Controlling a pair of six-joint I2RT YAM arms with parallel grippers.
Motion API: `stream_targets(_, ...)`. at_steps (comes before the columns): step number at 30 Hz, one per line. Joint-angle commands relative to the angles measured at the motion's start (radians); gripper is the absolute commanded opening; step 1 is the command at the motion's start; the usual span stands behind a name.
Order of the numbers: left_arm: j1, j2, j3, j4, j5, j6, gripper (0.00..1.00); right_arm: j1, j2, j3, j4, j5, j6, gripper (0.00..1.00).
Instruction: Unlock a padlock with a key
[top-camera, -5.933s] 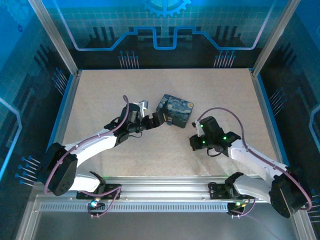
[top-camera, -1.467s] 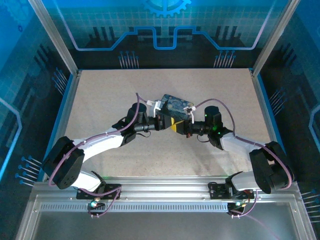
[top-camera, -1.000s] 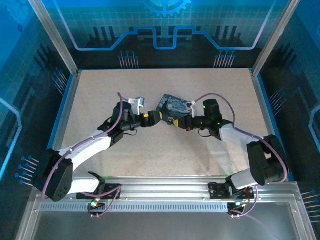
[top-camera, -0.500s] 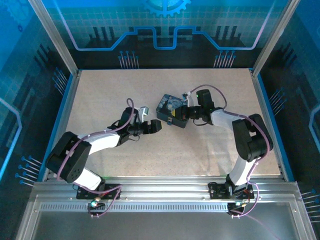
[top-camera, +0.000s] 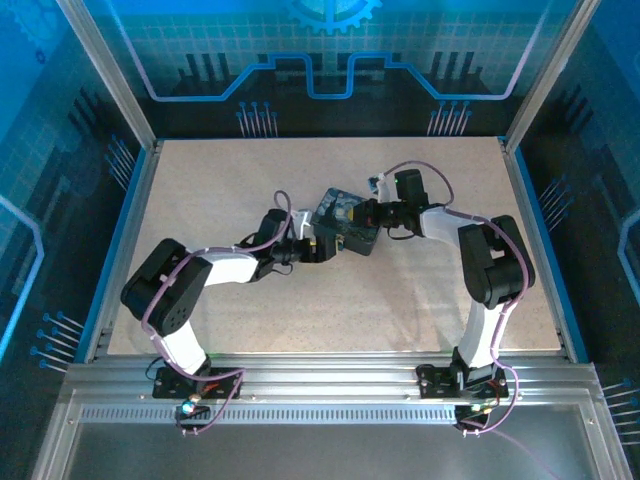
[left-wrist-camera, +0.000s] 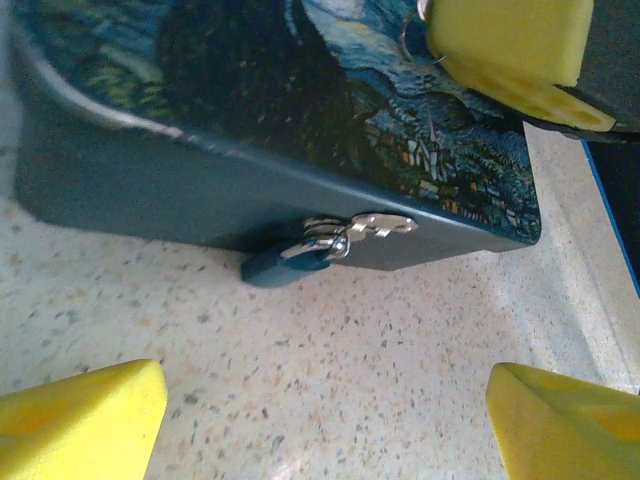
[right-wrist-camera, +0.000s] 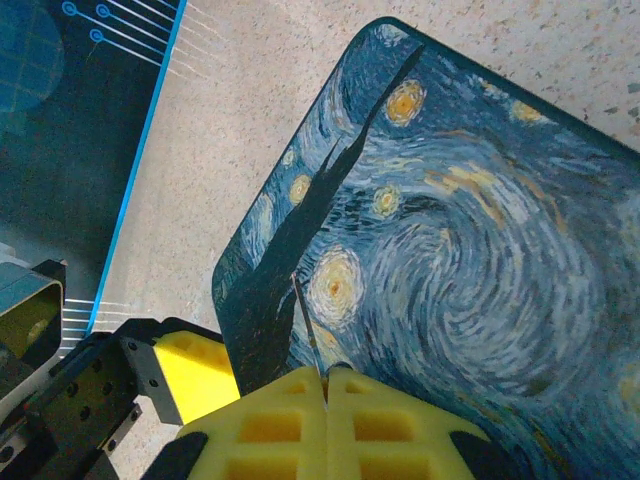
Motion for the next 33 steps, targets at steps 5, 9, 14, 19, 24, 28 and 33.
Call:
stream_targets(5, -0.023, 0.074, 0.059, 0.047, 0.018, 0.076, 0.84, -0.006, 0.034, -0.047, -0.075, 0.039, -0.008, 0.0)
stream_targets(9, -0.024, 0.104, 0.072, 0.075, 0.016, 0.085, 0.83, -0.004, 0.032, -0.065, -0.068, 0.039, -0.006, 0.0)
stream_targets(14, -0.026, 0.142, 0.099, 0.085, 0.019, 0.092, 0.79, 0.0, 0.028, -0.069, -0.076, 0.047, -0.011, 0.0)
stream_targets(19, -0.033, 0.184, 0.131, 0.092, 0.019, 0.111, 0.76, 0.004, 0.026, -0.067, -0.083, 0.053, -0.016, 0.0)
stream_targets(24, -0.044, 0.223, 0.162, 0.091, -0.012, 0.132, 0.75, 0.01, 0.027, -0.063, -0.083, 0.057, -0.016, 0.0)
stream_targets(28, -0.058, 0.243, 0.184, 0.077, -0.058, 0.153, 0.74, 0.012, 0.028, -0.06, -0.085, 0.06, -0.016, 0.0)
stream_targets(33, -0.075, 0.261, 0.202, 0.067, -0.09, 0.155, 0.7, 0.015, 0.029, -0.061, -0.08, 0.061, -0.016, 0.0)
